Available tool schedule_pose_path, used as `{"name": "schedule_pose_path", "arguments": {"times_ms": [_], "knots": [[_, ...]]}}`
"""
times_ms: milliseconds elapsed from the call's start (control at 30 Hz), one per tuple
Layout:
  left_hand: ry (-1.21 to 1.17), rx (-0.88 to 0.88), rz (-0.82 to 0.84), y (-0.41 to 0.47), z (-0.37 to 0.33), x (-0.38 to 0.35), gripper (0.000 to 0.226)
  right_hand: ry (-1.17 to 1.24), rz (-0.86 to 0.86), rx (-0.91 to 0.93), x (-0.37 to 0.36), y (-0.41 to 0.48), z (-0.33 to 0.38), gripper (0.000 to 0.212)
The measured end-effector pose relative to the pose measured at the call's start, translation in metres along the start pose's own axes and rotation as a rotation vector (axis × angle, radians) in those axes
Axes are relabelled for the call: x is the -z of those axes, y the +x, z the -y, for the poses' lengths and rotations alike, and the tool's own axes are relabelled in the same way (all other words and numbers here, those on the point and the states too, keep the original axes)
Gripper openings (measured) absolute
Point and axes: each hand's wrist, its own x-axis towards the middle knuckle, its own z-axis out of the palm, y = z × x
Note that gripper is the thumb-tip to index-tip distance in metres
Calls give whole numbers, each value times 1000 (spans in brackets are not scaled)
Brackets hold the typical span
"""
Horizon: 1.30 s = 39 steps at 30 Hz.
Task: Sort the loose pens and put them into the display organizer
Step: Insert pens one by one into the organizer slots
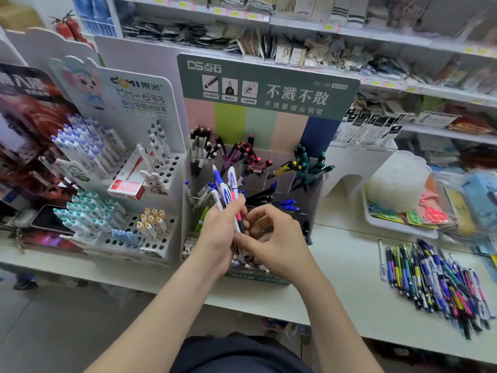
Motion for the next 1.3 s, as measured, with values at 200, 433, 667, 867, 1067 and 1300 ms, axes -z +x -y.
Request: {"name": "schedule_pose_path", "arguments": {"times_ms": [200, 433, 667, 867, 1067, 1300], "knots": [[41, -63, 98, -6, -2, -10, 25, 87, -1, -10, 13, 4, -13, 36], [-22, -50, 140, -14, -9, -21, 38, 144, -142, -14, 10, 9, -21, 10], [115, -80, 232, -13, -6, -23, 26, 58, -162, 23, 12, 11, -18, 16], [194, -106, 255, -12, -11, -28, 29, 149, -159, 10, 15, 17, -14, 37], [290, -154, 195, -7, -11, -23, 46, 302, -139, 32, 21, 27, -8, 60], [403, -184, 161, -7, -10, -8, 18, 301, -630, 292, 49, 68, 20, 67]]}}
